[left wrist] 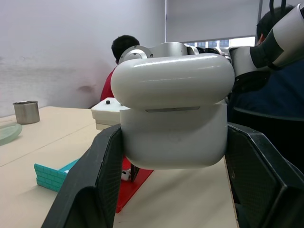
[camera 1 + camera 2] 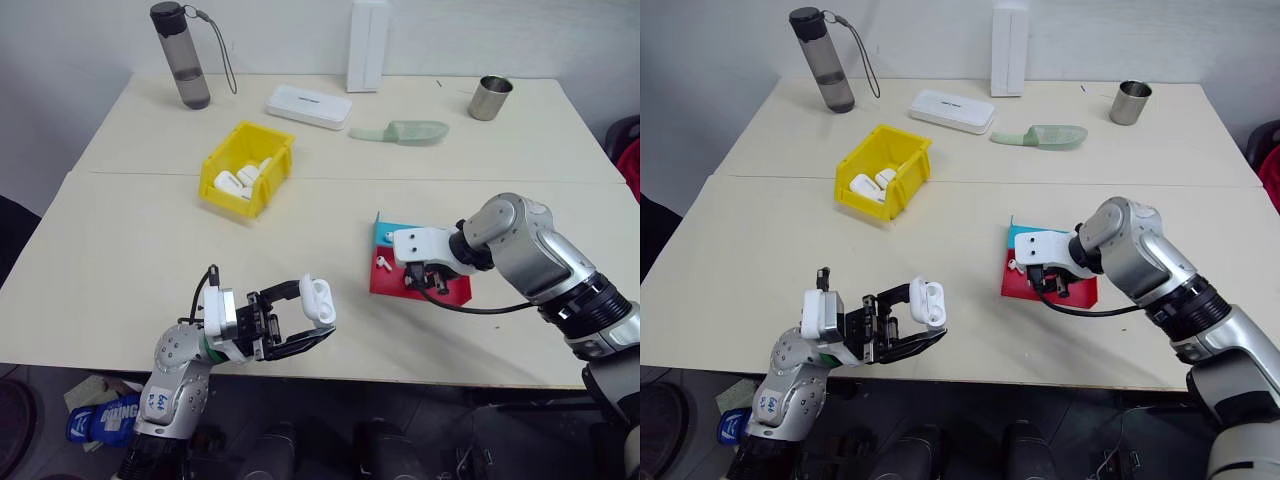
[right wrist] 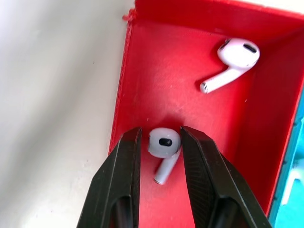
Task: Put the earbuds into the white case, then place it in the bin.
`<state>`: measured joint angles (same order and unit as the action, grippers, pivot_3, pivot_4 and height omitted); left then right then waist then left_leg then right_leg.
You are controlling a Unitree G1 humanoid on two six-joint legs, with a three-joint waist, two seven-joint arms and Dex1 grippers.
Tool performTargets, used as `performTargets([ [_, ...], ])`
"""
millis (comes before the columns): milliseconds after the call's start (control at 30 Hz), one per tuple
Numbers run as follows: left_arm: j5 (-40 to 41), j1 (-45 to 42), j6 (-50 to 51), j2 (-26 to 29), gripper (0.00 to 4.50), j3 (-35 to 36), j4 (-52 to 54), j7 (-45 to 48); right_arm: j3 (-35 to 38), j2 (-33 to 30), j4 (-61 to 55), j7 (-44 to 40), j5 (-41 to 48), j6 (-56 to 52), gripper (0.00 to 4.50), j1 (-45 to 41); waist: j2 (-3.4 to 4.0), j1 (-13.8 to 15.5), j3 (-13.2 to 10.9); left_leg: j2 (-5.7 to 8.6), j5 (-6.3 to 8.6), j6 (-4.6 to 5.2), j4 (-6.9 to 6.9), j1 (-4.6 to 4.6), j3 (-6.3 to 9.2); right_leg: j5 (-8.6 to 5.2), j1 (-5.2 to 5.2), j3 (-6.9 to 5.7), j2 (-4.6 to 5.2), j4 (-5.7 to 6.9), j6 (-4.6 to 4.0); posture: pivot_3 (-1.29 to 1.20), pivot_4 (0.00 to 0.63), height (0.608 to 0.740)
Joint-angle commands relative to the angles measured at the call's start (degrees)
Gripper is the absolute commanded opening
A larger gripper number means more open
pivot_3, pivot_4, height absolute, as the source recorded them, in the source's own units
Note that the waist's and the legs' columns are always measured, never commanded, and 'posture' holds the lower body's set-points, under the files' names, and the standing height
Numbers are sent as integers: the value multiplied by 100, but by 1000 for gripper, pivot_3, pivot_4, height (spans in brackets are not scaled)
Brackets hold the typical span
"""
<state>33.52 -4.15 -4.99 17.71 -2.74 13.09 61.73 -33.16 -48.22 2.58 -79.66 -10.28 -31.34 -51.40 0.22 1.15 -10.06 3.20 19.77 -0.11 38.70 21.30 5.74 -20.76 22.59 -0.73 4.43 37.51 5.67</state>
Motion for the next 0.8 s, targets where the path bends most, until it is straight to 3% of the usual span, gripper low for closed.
performTargets([
  [33,113,32,-29,15,2761,33,282,-26,171,-61,48,-22,-65,93,1262,38,0,0,0,0,0,0,0,0,0,0,0,0,0,0,0,0,150,740],
  [733,72,41,-52,29,2761,17,270,-26,298,159,34,-52,17,-195,1262,142,0,-3,0,0,0,0,1,0,0,0,0,0,0,1,0,0,150,740],
  [800,64,35,-58,32,2761,18,260,-22,313,181,1,-50,45,-250,887,162,0,-5,0,0,0,0,1,0,0,0,0,0,0,1,0,0,150,740],
])
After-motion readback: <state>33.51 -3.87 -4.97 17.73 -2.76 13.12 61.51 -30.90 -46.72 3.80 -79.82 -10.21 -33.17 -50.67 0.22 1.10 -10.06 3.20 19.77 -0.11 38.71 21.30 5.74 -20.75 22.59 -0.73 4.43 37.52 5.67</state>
